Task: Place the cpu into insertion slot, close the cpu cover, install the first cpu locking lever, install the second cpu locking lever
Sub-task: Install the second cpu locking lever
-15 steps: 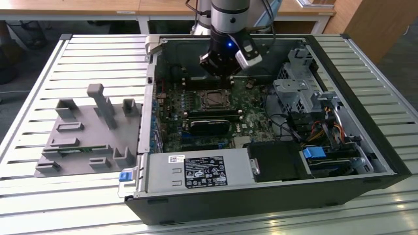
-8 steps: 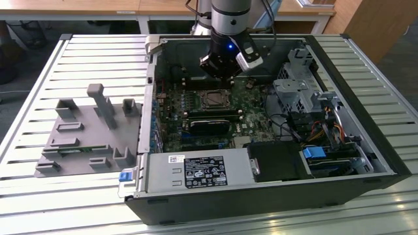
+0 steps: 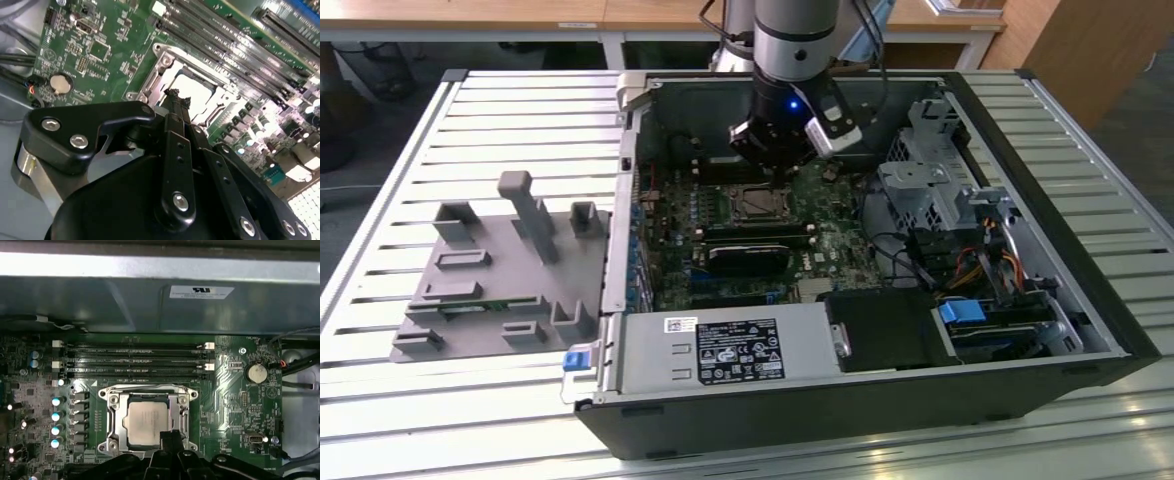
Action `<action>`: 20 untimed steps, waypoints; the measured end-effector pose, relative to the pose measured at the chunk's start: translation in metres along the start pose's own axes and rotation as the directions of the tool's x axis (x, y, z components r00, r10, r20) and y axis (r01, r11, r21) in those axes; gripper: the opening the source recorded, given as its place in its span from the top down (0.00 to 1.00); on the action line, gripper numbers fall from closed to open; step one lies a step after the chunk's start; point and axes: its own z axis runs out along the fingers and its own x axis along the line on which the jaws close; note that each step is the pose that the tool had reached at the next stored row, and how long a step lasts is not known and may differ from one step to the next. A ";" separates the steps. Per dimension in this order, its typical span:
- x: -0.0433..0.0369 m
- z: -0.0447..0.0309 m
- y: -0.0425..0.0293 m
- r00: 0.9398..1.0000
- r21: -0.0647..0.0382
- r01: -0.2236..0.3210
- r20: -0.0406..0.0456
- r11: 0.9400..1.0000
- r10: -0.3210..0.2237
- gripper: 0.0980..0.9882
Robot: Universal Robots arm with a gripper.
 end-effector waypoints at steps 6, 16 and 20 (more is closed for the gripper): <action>-0.0015 0.0002 -0.0087 1.000 -0.001 0.000 -0.005 1.000 0.000 0.99; -0.0017 0.0010 -0.0281 1.000 -0.010 0.000 -0.007 1.000 0.000 0.99; -0.0017 0.0009 -0.0323 1.000 -0.017 0.000 -0.008 1.000 0.000 0.99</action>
